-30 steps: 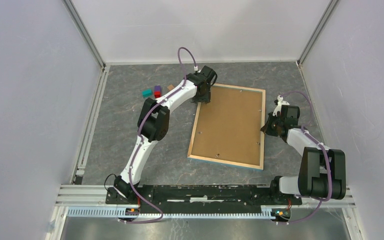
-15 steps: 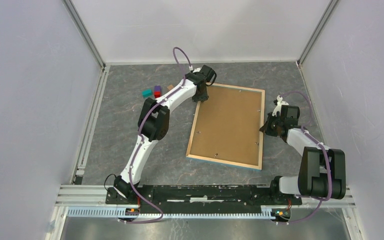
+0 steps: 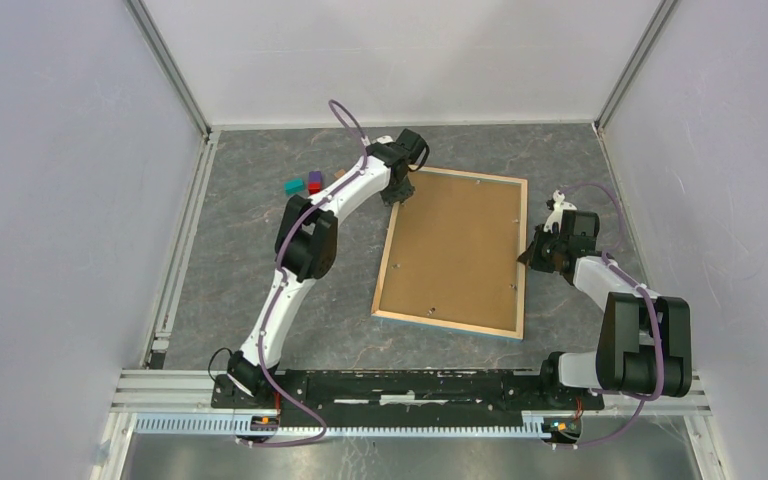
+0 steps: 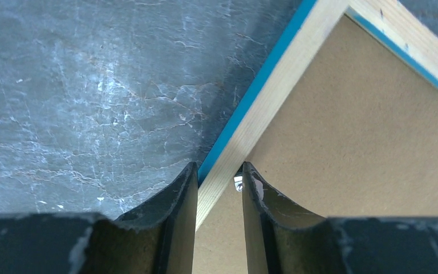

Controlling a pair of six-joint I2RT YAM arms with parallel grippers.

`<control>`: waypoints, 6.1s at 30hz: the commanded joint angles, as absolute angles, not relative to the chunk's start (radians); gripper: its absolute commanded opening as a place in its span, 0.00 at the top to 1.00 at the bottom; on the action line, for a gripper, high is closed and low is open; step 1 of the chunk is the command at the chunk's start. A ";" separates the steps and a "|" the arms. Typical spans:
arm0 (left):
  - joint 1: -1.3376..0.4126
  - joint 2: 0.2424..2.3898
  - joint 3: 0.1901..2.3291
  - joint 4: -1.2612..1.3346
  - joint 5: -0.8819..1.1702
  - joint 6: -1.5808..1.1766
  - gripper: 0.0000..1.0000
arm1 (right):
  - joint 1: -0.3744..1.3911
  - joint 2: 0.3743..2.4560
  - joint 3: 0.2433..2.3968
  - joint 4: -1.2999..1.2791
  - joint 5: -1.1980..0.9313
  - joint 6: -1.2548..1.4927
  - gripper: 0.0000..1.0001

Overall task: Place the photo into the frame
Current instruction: Install the photo frame at the center of the board.

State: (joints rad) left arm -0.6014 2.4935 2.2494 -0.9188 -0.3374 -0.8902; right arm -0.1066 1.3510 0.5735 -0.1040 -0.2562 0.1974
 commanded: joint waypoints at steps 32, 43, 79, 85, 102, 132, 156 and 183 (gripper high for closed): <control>-0.637 2.407 2.030 -0.897 -0.372 -0.889 0.43 | -0.097 1.350 0.538 -0.096 -0.343 0.194 1.00; -0.638 2.359 1.884 -0.816 -0.246 -0.938 0.45 | -0.097 1.351 0.537 -0.089 -0.355 0.199 1.00; -0.582 2.434 2.006 -0.828 -0.227 -0.984 0.41 | -0.097 1.362 0.534 -0.088 -0.376 0.200 1.00; -0.561 2.454 2.019 -0.843 -0.210 -1.021 0.41 | -0.096 1.364 0.534 -0.089 -0.379 0.200 1.00; -0.525 2.476 2.048 -0.839 -0.185 -1.022 0.45 | -0.095 1.370 0.531 -0.085 -0.380 0.201 1.00; -0.533 2.385 1.898 -0.762 -0.126 -1.109 0.94 | -0.089 1.369 0.525 -0.067 -0.381 0.233 1.00; -0.552 1.868 1.209 -0.305 0.321 -0.666 0.00 | -0.022 1.103 0.336 -0.149 -0.383 0.279 0.39; -0.608 1.879 1.194 -0.343 0.447 -0.620 0.01 | 0.152 0.978 0.370 -0.219 -0.095 0.373 0.34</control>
